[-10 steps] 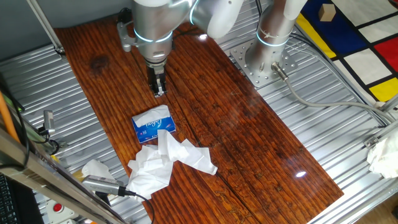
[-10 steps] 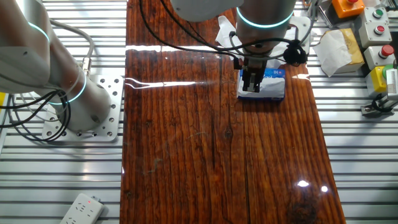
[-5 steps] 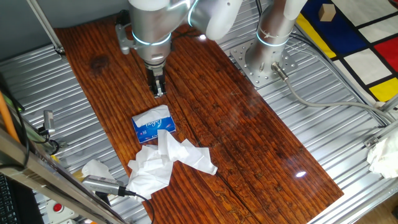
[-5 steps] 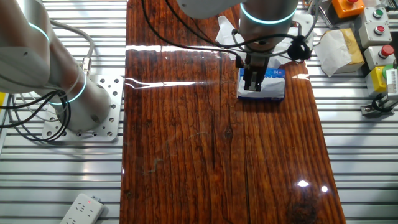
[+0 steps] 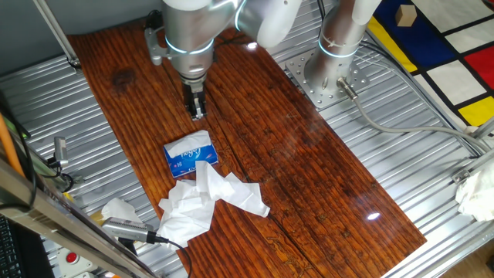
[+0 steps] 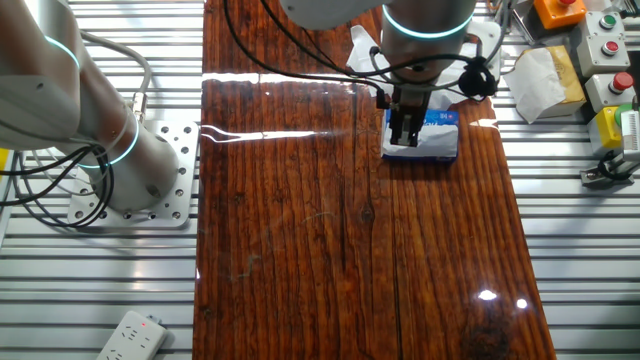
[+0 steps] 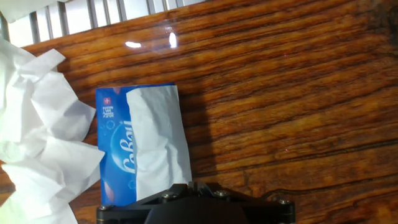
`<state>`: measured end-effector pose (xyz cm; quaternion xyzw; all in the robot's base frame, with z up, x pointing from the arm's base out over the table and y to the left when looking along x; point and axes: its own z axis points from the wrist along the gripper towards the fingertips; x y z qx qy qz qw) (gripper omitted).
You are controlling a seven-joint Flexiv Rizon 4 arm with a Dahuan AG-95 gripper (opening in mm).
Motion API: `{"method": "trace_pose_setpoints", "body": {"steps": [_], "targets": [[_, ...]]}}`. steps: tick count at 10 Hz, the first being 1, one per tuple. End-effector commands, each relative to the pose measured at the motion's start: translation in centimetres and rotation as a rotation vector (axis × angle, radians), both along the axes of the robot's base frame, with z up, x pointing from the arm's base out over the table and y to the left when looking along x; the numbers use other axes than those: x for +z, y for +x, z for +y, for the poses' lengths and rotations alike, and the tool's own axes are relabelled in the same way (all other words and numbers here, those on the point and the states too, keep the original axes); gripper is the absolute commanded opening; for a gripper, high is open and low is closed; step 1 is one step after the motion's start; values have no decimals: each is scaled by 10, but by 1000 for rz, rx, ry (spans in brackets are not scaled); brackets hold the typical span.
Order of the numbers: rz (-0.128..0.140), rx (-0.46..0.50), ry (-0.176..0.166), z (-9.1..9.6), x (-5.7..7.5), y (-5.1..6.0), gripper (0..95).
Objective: Pull out a napkin
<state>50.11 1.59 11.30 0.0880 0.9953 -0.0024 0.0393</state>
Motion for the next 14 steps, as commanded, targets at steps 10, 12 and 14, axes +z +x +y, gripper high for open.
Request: {"method": "trace_pose_setpoints", "body": {"steps": [10, 12, 14], "targets": [[16, -29, 33, 1, 1, -1, 0], [20, -28, 33, 1, 1, -1, 0], [19, -16, 29, 1, 1, -1, 0]]}}
